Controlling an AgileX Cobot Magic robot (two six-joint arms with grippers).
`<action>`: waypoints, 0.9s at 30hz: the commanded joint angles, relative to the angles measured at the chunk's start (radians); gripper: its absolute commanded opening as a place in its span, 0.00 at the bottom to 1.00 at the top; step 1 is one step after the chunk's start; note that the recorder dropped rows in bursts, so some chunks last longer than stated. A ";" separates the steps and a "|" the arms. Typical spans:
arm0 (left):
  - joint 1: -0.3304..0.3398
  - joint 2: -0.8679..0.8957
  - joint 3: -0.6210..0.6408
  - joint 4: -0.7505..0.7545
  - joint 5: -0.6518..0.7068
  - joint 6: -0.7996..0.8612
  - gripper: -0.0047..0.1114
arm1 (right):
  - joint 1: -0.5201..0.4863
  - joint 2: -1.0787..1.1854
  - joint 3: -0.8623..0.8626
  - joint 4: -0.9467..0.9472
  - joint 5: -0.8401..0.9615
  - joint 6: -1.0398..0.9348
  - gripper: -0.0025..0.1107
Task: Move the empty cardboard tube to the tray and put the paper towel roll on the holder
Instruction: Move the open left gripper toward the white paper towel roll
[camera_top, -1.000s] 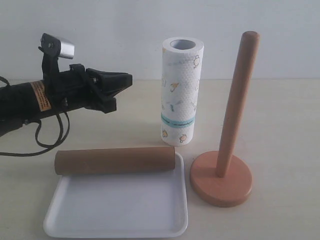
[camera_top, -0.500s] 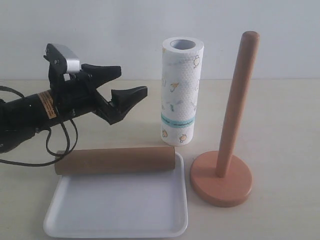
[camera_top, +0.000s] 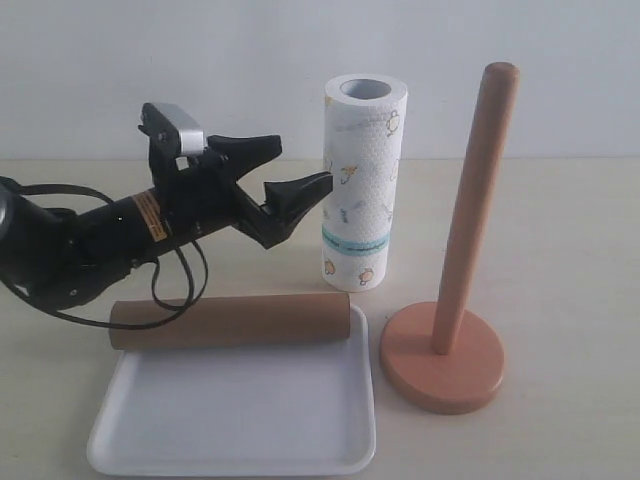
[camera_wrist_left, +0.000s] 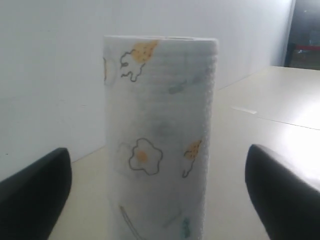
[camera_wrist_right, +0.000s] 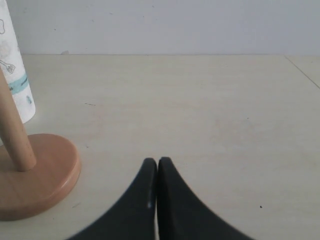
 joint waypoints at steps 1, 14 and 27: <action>-0.026 0.048 -0.055 0.007 0.015 0.005 0.79 | -0.002 -0.004 -0.001 -0.005 -0.009 -0.003 0.02; -0.036 0.153 -0.168 0.007 0.034 0.005 0.79 | -0.002 -0.004 -0.001 -0.005 -0.009 -0.003 0.02; -0.036 0.154 -0.168 0.034 -0.013 -0.103 0.79 | -0.002 -0.004 -0.001 -0.005 -0.009 -0.003 0.02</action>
